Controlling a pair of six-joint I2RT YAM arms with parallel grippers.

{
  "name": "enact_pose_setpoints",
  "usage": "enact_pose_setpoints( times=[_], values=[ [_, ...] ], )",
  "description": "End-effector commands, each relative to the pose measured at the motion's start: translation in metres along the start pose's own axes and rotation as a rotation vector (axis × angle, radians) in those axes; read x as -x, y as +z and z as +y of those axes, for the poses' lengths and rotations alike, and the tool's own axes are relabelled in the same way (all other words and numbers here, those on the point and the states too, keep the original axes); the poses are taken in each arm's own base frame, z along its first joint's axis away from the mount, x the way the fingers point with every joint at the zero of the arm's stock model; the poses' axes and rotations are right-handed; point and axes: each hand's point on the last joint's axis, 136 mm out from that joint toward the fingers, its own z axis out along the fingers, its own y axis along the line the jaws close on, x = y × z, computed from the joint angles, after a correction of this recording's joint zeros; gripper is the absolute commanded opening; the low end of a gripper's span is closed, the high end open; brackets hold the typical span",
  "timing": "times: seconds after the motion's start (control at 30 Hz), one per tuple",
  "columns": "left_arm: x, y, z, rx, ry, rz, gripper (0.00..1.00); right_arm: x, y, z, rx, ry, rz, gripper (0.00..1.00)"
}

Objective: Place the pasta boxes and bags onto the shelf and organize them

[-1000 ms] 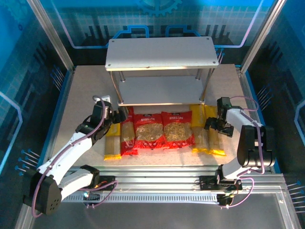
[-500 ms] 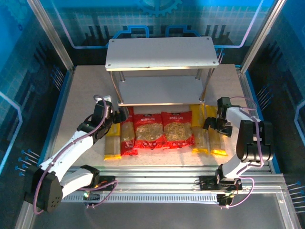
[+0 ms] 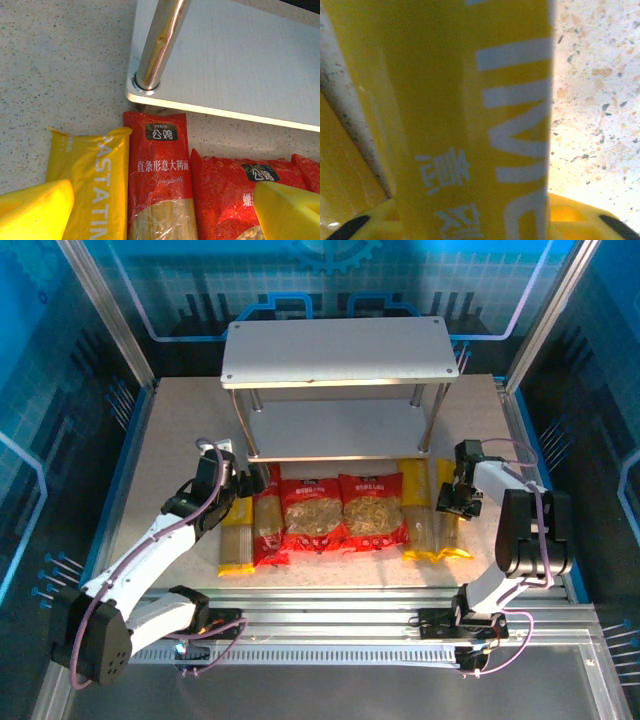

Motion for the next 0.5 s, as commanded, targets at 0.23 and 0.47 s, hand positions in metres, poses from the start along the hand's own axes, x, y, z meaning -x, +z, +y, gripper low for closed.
enact_pose_setpoints(
  times=[0.23,0.47],
  values=[
    [0.023,-0.008,-0.011,-0.034,-0.009,-0.049,0.93,-0.002,-0.068,0.015,0.026,-0.087,-0.188,0.18],
    [0.03,-0.011,-0.014,-0.042,0.004,-0.059,0.93,-0.017,-0.143,0.039,0.066,-0.198,-0.321,0.11]
  ],
)
